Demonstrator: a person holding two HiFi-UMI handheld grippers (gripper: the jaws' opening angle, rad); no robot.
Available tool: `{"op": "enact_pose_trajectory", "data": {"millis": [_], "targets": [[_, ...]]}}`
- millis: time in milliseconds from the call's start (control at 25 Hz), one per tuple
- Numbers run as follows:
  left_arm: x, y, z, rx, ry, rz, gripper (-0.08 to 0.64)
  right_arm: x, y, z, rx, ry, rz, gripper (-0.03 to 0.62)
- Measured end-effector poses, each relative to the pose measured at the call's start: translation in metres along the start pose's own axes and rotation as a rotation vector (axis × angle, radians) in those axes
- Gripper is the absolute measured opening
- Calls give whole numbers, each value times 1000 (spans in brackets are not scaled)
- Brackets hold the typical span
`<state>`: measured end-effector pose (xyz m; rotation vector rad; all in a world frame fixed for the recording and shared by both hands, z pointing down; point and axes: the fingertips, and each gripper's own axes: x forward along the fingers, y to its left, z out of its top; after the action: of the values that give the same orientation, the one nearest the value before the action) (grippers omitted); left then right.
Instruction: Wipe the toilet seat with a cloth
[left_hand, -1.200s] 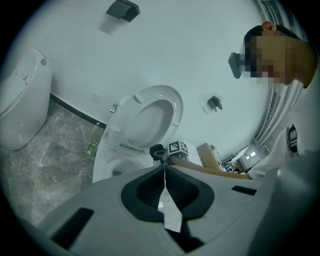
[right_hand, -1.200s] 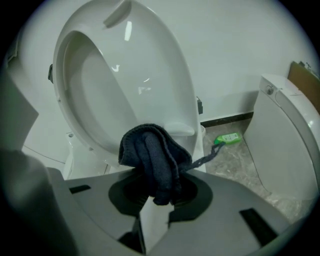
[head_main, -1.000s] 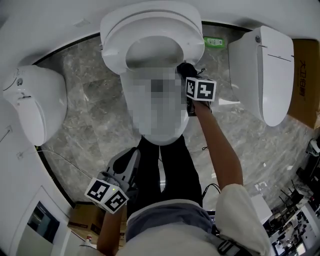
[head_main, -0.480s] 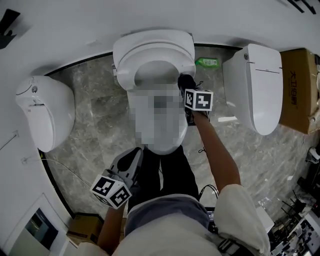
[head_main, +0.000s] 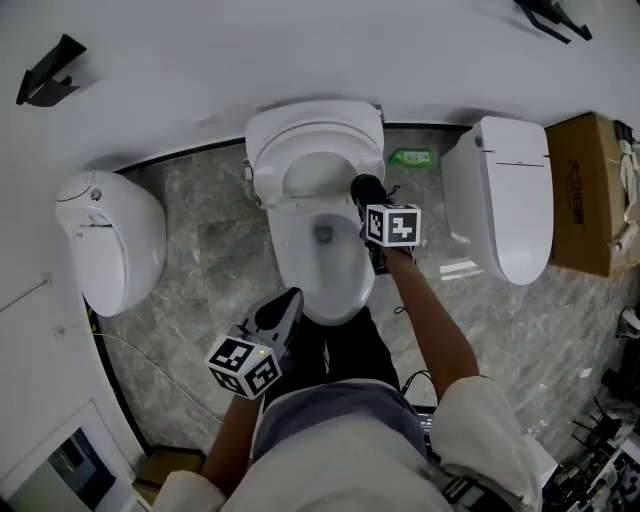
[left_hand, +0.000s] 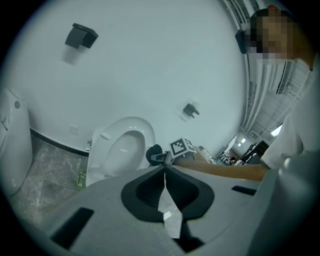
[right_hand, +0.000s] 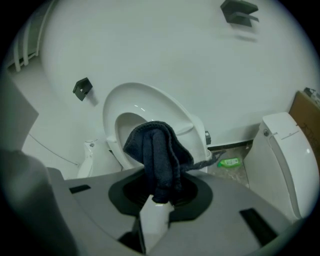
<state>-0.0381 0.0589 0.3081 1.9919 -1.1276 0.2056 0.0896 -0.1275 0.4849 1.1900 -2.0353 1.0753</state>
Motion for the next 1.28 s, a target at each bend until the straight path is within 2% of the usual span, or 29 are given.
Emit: {"op": "enact_pose_trajectory", "data": {"millis": [360,600,680,800,960,1160,1200,1280], "targets": [[23,-10,24,166,3,-27,9,-86,24,-21,11,-27,11,74],[42,-2,60,281,-29,9,10,-141,43,-20,28,-80,48,74],[51,4,76,344,-30,36,11,-155,50,-19,21,-93,63,75],[65,16,102,481,-23,80,11,-169,64,-19,4,-101,89,74],[85,40,133,636,10,126,11,-181,78,-23,-2,-107,111,74],[117,78,161,746,81,189,12,-189,64,-20,10,-126,65,74],[124,84,164,758,98,196,21,-191,61,-20,15,-127,58,75],[138,92,168,776,133,192,103,-194,56,-19,19,-130,46,75]]}}
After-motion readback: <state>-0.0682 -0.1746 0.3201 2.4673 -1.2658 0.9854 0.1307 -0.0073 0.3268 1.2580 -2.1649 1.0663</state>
